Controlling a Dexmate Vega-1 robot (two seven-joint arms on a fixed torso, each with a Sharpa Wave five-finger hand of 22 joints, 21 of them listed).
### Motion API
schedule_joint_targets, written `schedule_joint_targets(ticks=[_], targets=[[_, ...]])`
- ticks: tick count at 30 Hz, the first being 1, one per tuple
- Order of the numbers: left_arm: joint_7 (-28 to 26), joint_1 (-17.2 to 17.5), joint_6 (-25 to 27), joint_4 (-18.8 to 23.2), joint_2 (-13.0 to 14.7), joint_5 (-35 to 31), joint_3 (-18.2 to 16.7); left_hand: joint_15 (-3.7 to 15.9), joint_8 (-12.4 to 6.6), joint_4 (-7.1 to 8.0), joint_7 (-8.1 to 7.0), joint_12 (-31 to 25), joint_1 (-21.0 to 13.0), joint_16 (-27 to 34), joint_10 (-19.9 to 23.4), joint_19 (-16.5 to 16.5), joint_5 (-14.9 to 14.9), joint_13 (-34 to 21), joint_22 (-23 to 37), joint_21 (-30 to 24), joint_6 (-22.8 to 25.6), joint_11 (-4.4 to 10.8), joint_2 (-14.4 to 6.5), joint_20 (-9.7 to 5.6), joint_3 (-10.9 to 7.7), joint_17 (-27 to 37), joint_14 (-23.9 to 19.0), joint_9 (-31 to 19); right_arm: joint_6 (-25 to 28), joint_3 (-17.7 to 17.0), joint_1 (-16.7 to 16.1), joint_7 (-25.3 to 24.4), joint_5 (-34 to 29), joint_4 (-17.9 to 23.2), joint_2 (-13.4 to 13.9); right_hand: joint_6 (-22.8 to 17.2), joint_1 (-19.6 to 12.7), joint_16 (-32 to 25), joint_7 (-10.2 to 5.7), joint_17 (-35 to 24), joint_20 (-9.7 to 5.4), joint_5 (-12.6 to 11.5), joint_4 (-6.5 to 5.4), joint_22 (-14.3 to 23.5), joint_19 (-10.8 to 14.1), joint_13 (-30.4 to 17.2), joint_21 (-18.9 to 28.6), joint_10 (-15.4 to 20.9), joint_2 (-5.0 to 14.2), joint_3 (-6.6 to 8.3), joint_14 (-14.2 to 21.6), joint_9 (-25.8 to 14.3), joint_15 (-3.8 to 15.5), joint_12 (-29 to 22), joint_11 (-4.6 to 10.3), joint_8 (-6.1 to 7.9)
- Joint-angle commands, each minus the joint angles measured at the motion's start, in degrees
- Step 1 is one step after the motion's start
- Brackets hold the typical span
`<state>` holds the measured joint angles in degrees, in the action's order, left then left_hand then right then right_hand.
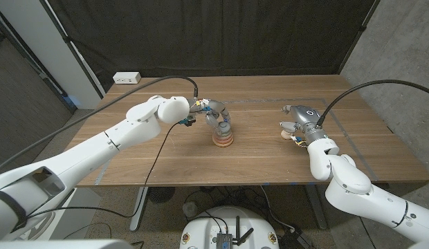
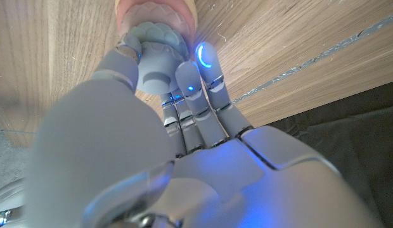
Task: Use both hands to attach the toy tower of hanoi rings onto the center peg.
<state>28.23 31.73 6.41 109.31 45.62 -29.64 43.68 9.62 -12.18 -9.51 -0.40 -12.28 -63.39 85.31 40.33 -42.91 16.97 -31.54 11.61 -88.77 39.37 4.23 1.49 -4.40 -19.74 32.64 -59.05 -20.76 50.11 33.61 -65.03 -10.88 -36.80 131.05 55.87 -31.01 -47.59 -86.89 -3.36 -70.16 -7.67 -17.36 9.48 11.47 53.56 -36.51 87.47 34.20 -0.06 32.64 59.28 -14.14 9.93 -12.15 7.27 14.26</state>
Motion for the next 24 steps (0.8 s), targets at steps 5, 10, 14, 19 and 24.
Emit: schedule_joint_targets(ticks=[5, 10, 14, 19, 24], targets=[[-0.12, 0.37, -0.42, -0.09, -0.04, -0.05, -0.03, 2.88, 0.37, 0.42, -0.38, 0.79, 0.11, -0.13, 4.13, -0.02, 0.31, -5.10, 0.02, -0.26, -1.00, 5.62, -0.25, -7.45, 0.59, 0.19, -0.17, -0.06, 0.00, 0.00, -0.14, -0.65, 0.53, 0.25, 0.54, -0.34, -0.16, -0.27, 0.06, -0.04, -4.72, -0.38, -0.01, 0.12, 0.20, -0.15, 0.28, 0.45, 0.11, 0.32, 0.23, -0.11, 2.44, 0.20, 0.12, -0.08], [-0.07, 0.45, -0.47, 0.29, 0.36, -0.22, -0.29, 2.89, 0.96, 0.79, -0.32, 1.49, 1.68, -0.47, 2.05, 0.05, 0.19, -4.77, -0.14, 0.00, -2.86, 5.25, 0.48, -7.40, 1.39, -0.24, 0.12, -0.01, 0.24, 0.19, -0.09, -0.73, 0.36, 0.40, 0.53, -0.32, -0.16, -0.17, 0.07, 0.05, -4.72, -0.39, 0.00, 0.10, 0.19, -0.16, 0.26, 0.42, 0.12, 0.33, 0.12, -0.11, 2.45, 0.21, 0.11, -0.11], [0.27, 0.43, -0.42, 0.68, 0.68, -0.32, -0.49, 2.88, 1.51, 0.89, -0.03, 1.93, 2.75, -1.18, -0.61, 0.35, 0.16, -4.54, -0.24, 0.24, -5.28, 4.75, 0.91, -7.43, 1.94, -1.10, 0.73, 0.10, 0.39, 0.47, 0.02, -0.61, 0.07, 0.52, 0.58, -0.31, -0.14, -0.19, 0.05, 0.02, -4.72, -0.39, 0.00, 0.09, 0.18, -0.14, 0.25, 0.44, 0.11, 0.32, 0.13, -0.11, 2.45, 0.22, 0.12, -0.12], [0.53, 0.56, -0.28, 1.20, 1.02, -0.41, -0.78, 2.89, 1.71, 0.83, 0.67, 1.99, 3.90, -2.26, -4.10, 1.03, 0.22, -4.14, -0.33, 0.54, -8.22, 3.59, 1.57, -7.42, 2.69, -2.74, 1.67, 0.38, 0.28, 0.49, -0.03, -0.72, -0.05, 0.70, 0.65, -0.35, -0.12, -0.22, 0.06, -0.01, -4.72, -0.39, 0.00, 0.10, 0.19, -0.16, 0.26, 0.44, 0.09, 0.32, 0.15, -0.11, 2.45, 0.22, 0.13, -0.12], [1.09, 0.59, 0.20, 1.82, 1.34, -0.85, -0.93, 2.88, 1.91, 0.77, 1.25, 2.25, 4.61, -2.47, -7.08, 1.44, 0.26, -3.83, -0.38, 0.72, -10.58, 2.71, 2.17, -7.44, 3.25, -3.49, 1.82, 0.65, 0.32, 0.50, -0.06, -0.56, -0.14, 0.86, 0.76, -0.40, -0.11, -0.25, 0.05, -0.03, -4.72, -0.39, 0.00, 0.09, 0.18, -0.17, 0.25, 0.43, 0.09, 0.32, 0.17, -0.11, 2.45, 0.23, 0.21, -0.12]])
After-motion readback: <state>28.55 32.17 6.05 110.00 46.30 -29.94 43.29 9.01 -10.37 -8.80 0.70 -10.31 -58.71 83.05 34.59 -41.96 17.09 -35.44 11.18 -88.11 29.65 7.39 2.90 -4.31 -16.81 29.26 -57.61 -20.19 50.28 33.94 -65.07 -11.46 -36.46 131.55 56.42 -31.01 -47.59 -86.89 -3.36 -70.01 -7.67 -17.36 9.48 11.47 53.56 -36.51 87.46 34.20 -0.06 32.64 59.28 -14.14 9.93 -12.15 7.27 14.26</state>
